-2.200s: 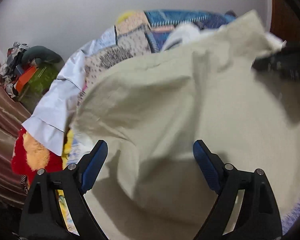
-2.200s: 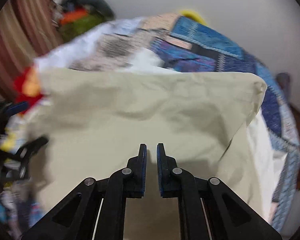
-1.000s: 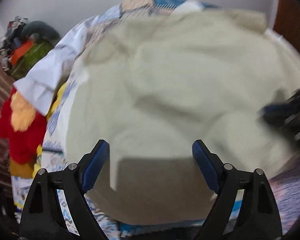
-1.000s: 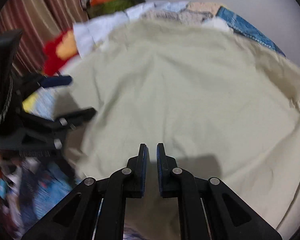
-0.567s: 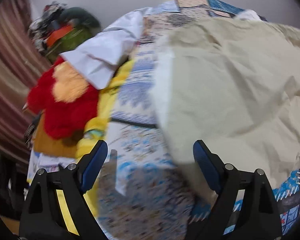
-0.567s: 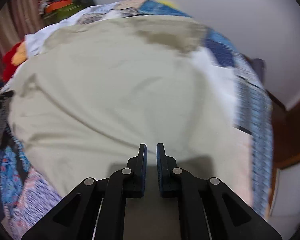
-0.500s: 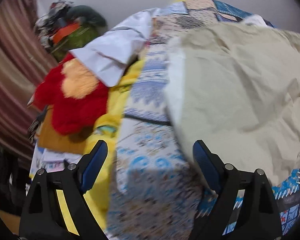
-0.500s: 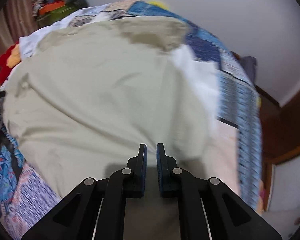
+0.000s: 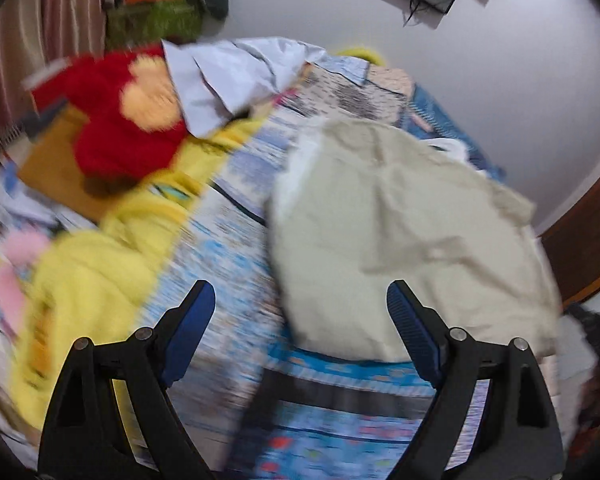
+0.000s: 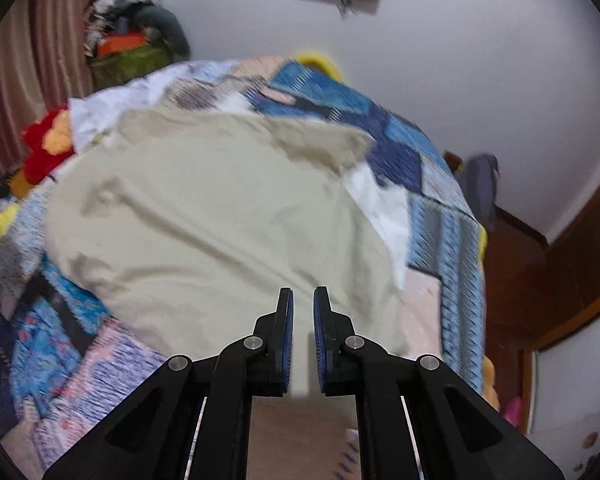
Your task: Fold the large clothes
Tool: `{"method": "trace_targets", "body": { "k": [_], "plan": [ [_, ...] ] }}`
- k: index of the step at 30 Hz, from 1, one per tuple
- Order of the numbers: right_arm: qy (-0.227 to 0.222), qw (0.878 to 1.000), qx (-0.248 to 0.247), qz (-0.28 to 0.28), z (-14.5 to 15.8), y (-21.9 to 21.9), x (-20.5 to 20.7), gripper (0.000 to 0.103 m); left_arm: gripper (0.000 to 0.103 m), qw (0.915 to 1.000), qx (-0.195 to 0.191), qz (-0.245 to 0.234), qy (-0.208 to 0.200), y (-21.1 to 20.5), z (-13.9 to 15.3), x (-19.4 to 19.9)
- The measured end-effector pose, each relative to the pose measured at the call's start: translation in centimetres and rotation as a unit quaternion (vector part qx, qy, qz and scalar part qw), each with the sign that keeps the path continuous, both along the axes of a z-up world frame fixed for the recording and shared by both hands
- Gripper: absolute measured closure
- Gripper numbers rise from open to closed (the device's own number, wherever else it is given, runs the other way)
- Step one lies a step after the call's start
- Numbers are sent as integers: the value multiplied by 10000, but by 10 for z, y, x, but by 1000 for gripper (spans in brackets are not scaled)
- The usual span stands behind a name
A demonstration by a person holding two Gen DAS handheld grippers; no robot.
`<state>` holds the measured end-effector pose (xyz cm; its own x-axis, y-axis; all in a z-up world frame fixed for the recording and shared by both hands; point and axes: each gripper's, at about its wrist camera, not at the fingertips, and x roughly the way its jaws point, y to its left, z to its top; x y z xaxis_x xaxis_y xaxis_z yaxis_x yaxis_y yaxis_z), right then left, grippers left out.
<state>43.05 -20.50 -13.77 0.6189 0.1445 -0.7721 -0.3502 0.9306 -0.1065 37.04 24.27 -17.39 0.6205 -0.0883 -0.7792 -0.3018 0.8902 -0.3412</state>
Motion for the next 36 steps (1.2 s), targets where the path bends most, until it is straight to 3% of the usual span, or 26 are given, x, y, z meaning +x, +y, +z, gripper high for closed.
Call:
{"method": "trace_targets", "body": {
  "k": [6, 10, 12, 15, 17, 20, 21, 22, 23, 25, 29, 33, 36],
  "plan": [
    [95, 9982, 422, 413, 0, 55, 11, 97, 15, 9919, -1202, -138, 396, -33, -55, 17],
    [288, 9969, 244, 694, -26, 94, 25, 97, 15, 9765, -1961, 122, 886, -45, -109, 28],
    [430, 9960, 77, 777, -46, 108, 32, 97, 15, 9636, -2478, 321, 953, -44, -131, 32],
    [721, 9941, -146, 798, -77, 116, 42, 97, 15, 9424, -3211, 586, 734, -35, -150, 43],
    [969, 9916, -179, 837, -96, 116, 47, 97, 15, 9386, -3332, 692, 563, -30, -148, 54],
    [916, 9915, -81, 918, -105, 110, 45, 97, 16, 9313, -3544, 789, 283, -27, -147, 73],
    [914, 9913, -54, 941, -105, 109, 45, 97, 19, 9292, -3601, 822, 141, -26, -147, 79],
    [934, 9911, -38, 946, -105, 108, 45, 97, 29, 9276, -3634, 866, 34, -25, -147, 84],
    [958, 9910, -28, 938, -105, 107, 45, 97, 43, 9287, -3579, 973, -57, -24, -147, 88],
    [989, 9909, -23, 918, -103, 105, 45, 97, 60, 9417, -3130, 1212, -211, -19, -142, 95],
    [1046, 9906, -57, 883, -95, 102, 40, 97, 79, 9670, -2104, 1378, -413, -24, -112, 92],
    [967, 9896, 50, 1062, -82, 109, 33, 97, 85, 9850, -1083, 1166, -664, -35, -63, 74],
    [895, 9884, 276, 1196, -72, 122, 31, 97, 87, 9886, -568, 992, -983, -41, -26, 52]
  ]
}}
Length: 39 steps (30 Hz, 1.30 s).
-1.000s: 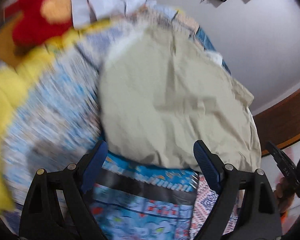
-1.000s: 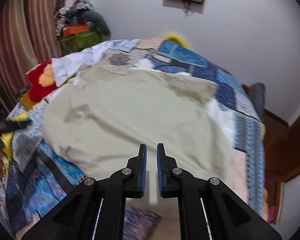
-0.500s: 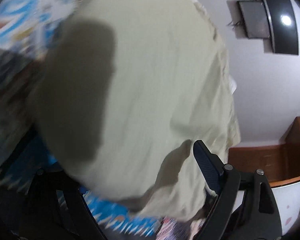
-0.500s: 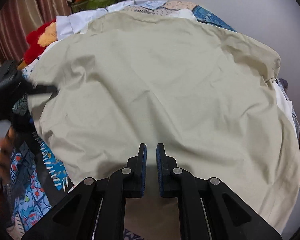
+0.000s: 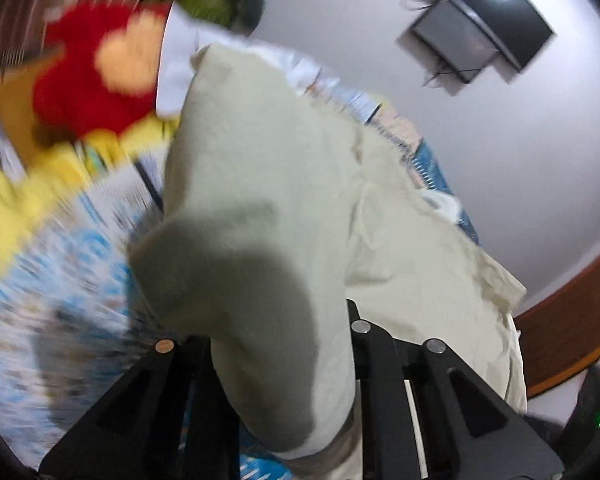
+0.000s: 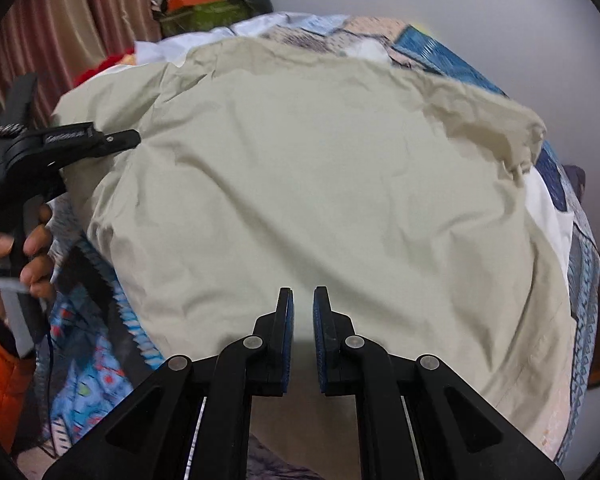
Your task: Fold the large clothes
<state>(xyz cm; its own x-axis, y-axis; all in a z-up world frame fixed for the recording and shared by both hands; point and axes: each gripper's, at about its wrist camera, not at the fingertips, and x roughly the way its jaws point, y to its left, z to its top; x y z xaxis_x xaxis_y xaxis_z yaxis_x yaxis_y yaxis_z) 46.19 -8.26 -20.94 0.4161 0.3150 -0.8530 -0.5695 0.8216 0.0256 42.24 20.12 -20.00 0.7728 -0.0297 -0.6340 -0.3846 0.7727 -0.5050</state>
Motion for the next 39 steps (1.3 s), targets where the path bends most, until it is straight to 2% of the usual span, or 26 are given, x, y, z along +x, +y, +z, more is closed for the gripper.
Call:
{"method": "trace_targets", "body": {
  "k": [4, 6, 9, 11, 12, 14, 17, 18, 19, 21, 24, 27, 29, 31, 32, 34, 36, 39],
  "plan": [
    [277, 9984, 481, 118, 0, 30, 7, 97, 87, 9982, 580, -25, -119, -5, 35, -23],
    [560, 9973, 436, 189, -12, 55, 12, 97, 88, 9959, 906, 21, -46, -10, 45, -30],
    [1314, 9891, 239, 621, -48, 95, 16, 97, 88, 9884, 1500, 106, 236, -17, 44, -29],
    [1779, 9809, 253, 740, -71, 109, 16, 97, 89, 9856, 1653, 102, 354, -28, 39, -40],
    [1960, 9777, 308, 687, -83, 113, 16, 97, 89, 9832, 1774, 98, 418, -32, 37, -40],
    [2103, 9750, 450, 566, -86, 112, 17, 97, 90, 9756, 2143, 106, 456, -44, 37, -40],
    [2588, 9616, 851, 343, -77, 94, 26, 97, 90, 9630, 2674, -33, 339, -59, 44, -35],
    [2599, 9599, 1030, 233, -69, 83, 27, 97, 90, 9583, 2843, -107, 254, -68, 51, -34],
    [2459, 9625, 1135, 140, -56, 69, 27, 97, 90, 9533, 3011, -171, 167, -76, 57, -32],
    [1907, 9753, 1113, 3, -26, 36, 19, 97, 90, 9422, 3333, -348, -79, -97, 72, -30],
    [901, 9904, 998, -322, 26, -27, 0, 97, 91, 9321, 3518, -710, -489, -131, 91, -18],
    [284, 9918, 987, -766, 60, -91, -26, 97, 91, 9207, 3642, -1164, -779, -172, 104, -7],
    [28, 9898, 961, -1055, 76, -125, -47, 97, 91, 9130, 3684, -1552, -812, -204, 103, 2],
    [-173, 9874, 875, -1307, 87, -154, -66, 97, 91, 9014, 3709, -2138, -653, -240, 85, 12],
    [-252, 9862, 808, -1424, 91, -170, -75, 97, 91, 8928, 3748, -2455, -465, -258, 70, 16],
    [-323, 9841, 679, -1610, 95, -193, -90, 97, 91, 8825, 3711, -2889, -30, -281, 40, 22],
    [-321, 9831, 603, -1700, 93, -213, -106, 97, 91, 8750, 3568, -3231, 518, -296, 5, 24],
    [-336, 9828, 527, -1736, 93, -223, -118, 97, 91, 8667, 3374, -3582, 820, -304, -20, 15]
  ]
}}
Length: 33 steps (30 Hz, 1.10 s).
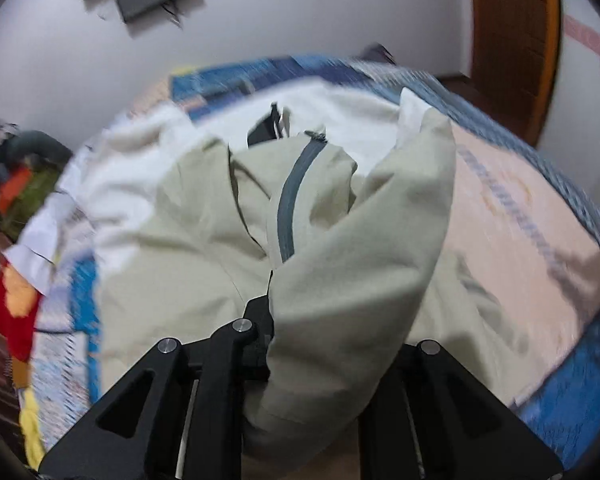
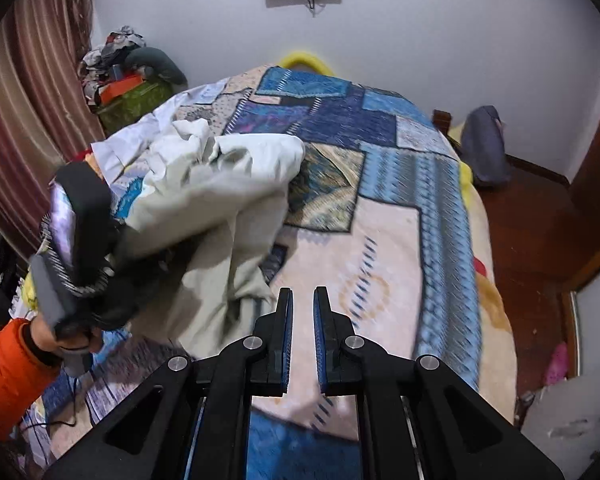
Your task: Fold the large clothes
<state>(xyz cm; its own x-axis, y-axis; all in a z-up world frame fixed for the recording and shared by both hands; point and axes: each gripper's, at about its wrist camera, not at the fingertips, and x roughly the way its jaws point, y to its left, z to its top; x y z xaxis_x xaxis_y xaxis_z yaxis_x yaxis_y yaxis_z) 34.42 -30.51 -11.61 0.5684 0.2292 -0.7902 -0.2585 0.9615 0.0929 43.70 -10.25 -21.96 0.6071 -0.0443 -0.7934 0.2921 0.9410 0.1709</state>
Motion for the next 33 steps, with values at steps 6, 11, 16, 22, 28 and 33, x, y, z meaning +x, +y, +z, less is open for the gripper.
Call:
{"method": "trace_targets", "body": {
  "k": [6, 11, 16, 22, 28, 33],
  "plan": [
    [-154, 9998, 14, 154, 11, 12, -2, 97, 80, 9986, -143, -301, 402, 9, -4, -32],
    [-388, 9982, 295, 359, 26, 34, 10, 97, 27, 9890, -1198, -163, 855, 38, 22, -52],
    [-534, 9949, 444, 730, 40, 76, 23, 97, 23, 9858, -1574, 32, 588, 72, 66, -75],
    [-324, 9890, 447, 1375, 23, 150, 41, 97, 11, 9872, -1227, 1011, -93, 143, 84, -64],
    [784, 9750, 62, 2077, -57, 218, 69, 97, 11, 9855, -644, 1341, 811, 172, 9, -26],
    [1323, 9658, -264, 2212, -112, 195, 66, 97, 11, 9822, -1037, 1147, 1071, 161, -25, -47]
  ]
}}
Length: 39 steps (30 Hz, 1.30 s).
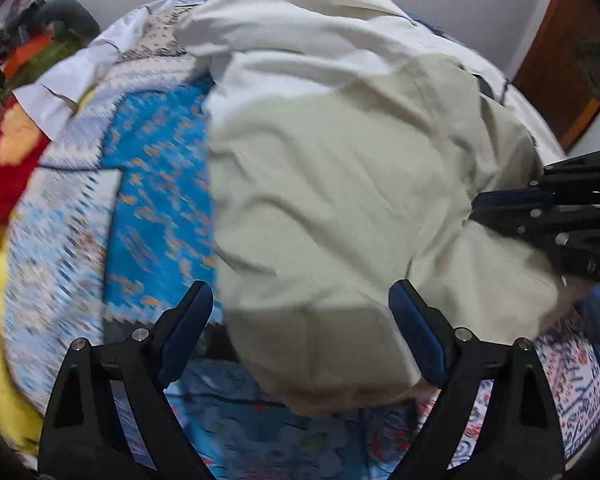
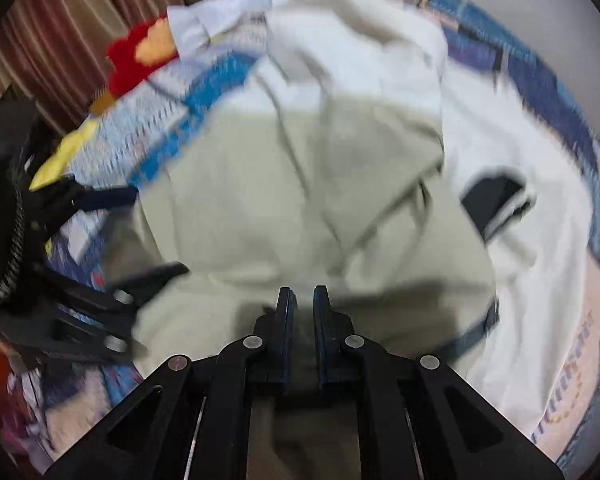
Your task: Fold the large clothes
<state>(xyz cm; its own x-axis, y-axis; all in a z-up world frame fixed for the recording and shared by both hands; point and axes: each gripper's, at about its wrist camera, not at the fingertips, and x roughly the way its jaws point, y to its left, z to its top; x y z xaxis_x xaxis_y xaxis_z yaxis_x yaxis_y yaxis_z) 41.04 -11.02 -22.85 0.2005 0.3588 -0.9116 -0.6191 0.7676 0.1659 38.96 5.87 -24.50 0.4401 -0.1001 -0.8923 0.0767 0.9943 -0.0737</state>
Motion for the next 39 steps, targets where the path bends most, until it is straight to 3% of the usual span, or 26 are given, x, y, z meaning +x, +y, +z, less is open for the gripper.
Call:
{"method": "trace_targets", "body": {
  "k": [4, 8, 12, 15, 18, 22, 24, 26, 27, 32, 35, 39],
  "plan": [
    [77, 9997, 183, -171, 19, -41, -7, 97, 11, 9997, -38, -182, -153, -3, 2, -20],
    [-417, 9979, -75, -491, 62, -56, -4, 97, 13, 9978, 78, -542, -369, -6, 33, -25],
    [-772, 9954, 274, -495, 101, -47, 10, 97, 12, 9945, 50, -68, -1042, 21, 79, -7],
    [-915, 9947, 378, -275, 112, -13, 32, 97, 11, 9909, 472, 355, -1210, 43, 88, 31],
    [-1008, 9947, 206, 0, 107, 33, 58, 97, 11, 9909, 625, 464, -1102, 57, 78, 71],
    [-779, 9965, -224, 205, 75, 90, 107, 97, 11, 9939, 518, 524, -817, 64, 47, 122],
    [-997, 9901, -944, 277, 48, 107, 128, 97, 11, 9959, 462, 571, -527, 62, 24, 139],
    [-1430, 9704, -1926, 275, 13, 114, 145, 97, 12, 9974, 455, 548, -89, 57, -5, 149],
    [-1459, 9662, -2113, 241, 1, 109, 152, 97, 11, 9974, 468, 546, 6, 56, -13, 150],
    [-1409, 9727, -1839, 106, 0, 78, 154, 97, 11, 9987, 106, 497, -1, 69, -30, 132],
    [-1536, 9677, -1994, 124, 7, 62, 149, 97, 11, 9984, 165, 539, 74, 77, -36, 115],
    [-1325, 9732, -1879, -30, 15, 37, 144, 97, 11, 9978, 111, 603, 256, 84, -41, 90]
  ]
}}
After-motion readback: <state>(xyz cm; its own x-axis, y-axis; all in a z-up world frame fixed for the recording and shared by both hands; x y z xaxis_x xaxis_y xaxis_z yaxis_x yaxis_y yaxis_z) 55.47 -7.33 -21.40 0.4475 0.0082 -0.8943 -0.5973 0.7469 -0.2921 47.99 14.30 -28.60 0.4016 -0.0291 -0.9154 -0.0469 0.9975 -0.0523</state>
